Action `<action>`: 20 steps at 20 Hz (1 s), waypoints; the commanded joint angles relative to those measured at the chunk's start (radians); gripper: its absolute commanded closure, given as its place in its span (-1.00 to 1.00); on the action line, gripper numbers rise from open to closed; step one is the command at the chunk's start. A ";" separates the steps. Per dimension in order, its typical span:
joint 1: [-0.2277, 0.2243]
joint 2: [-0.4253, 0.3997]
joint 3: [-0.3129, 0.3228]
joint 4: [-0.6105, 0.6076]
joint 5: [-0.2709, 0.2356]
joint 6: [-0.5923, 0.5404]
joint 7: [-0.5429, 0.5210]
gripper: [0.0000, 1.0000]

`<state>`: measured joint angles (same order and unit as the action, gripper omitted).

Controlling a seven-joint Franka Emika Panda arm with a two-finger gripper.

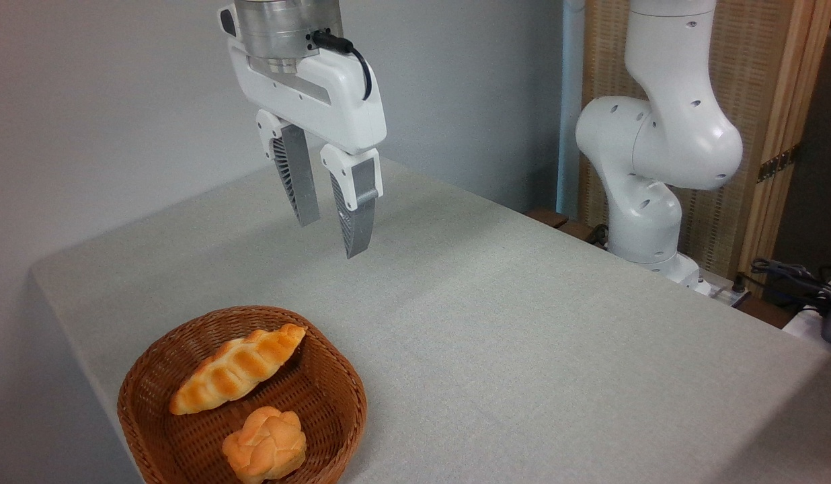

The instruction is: Put bread into the basket

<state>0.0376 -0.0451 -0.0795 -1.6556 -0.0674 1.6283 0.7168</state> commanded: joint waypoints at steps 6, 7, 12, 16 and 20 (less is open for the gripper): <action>0.010 -0.018 -0.011 -0.007 0.060 -0.025 0.010 -1.00; 0.010 -0.018 -0.011 -0.007 0.060 -0.027 0.010 -1.00; -0.027 -0.018 0.010 -0.009 0.061 -0.035 0.012 -1.00; -0.083 -0.018 0.073 -0.007 0.061 -0.035 0.016 -1.00; -0.093 -0.019 0.081 -0.007 0.061 -0.035 0.018 -1.00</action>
<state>-0.0295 -0.0460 -0.0247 -1.6556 -0.0164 1.6163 0.7168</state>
